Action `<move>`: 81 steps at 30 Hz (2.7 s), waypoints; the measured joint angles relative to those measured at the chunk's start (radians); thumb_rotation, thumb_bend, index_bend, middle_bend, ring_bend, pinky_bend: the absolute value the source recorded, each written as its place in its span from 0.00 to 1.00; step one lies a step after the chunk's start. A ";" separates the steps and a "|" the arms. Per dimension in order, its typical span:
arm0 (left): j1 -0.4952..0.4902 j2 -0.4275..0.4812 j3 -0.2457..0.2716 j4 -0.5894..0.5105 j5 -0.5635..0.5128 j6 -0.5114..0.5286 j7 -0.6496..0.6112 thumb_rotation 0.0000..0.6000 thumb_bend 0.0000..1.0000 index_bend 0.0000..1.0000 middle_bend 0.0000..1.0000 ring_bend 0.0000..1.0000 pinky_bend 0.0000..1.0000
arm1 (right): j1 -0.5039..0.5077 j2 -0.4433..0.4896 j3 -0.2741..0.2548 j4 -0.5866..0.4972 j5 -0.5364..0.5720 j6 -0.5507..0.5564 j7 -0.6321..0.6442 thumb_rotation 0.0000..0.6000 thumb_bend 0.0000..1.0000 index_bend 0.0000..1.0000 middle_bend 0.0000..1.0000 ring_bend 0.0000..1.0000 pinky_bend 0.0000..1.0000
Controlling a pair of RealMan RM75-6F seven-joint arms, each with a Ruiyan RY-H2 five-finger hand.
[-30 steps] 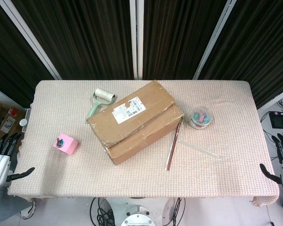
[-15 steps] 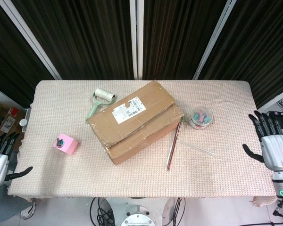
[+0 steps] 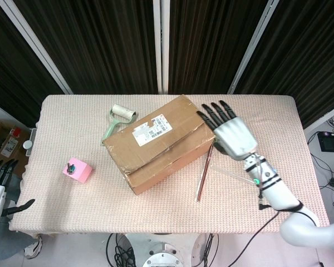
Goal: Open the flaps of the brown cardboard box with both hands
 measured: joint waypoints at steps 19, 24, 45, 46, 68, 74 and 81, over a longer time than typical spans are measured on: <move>-0.001 -0.010 -0.013 0.055 -0.041 -0.028 -0.051 0.73 0.06 0.05 0.09 0.04 0.17 | 0.313 -0.346 -0.071 0.270 0.265 -0.062 -0.189 1.00 0.17 0.00 0.00 0.00 0.00; -0.003 -0.011 -0.015 0.057 -0.043 -0.032 -0.054 0.74 0.06 0.05 0.09 0.04 0.17 | 0.344 -0.383 -0.066 0.325 0.275 -0.042 -0.182 1.00 0.18 0.00 0.00 0.00 0.00; 0.002 0.030 -0.043 0.073 -0.090 -0.036 -0.090 0.76 0.06 0.05 0.09 0.04 0.17 | 0.578 -0.495 0.074 0.639 0.266 -0.054 -0.151 1.00 0.18 0.00 0.00 0.00 0.00; 0.000 0.030 -0.044 0.074 -0.091 -0.038 -0.090 0.76 0.06 0.05 0.09 0.04 0.17 | 0.588 -0.504 0.076 0.663 0.268 -0.057 -0.152 1.00 0.18 0.00 0.00 0.00 0.00; -0.023 0.018 -0.051 0.072 -0.091 -0.064 -0.085 0.79 0.06 0.05 0.08 0.04 0.17 | 0.698 -0.775 0.060 1.230 0.074 -0.005 0.192 1.00 0.28 0.00 0.00 0.00 0.00; -0.034 0.026 -0.054 0.058 -0.071 -0.064 -0.117 0.80 0.06 0.05 0.08 0.04 0.17 | 0.613 -0.669 0.041 1.018 0.037 0.077 0.187 1.00 0.30 0.00 0.00 0.00 0.00; -0.081 0.117 -0.080 -0.051 -0.030 -0.076 -0.137 1.00 0.20 0.05 0.08 0.04 0.18 | 0.390 -0.396 -0.016 0.569 -0.050 0.278 0.174 1.00 0.31 0.00 0.00 0.00 0.00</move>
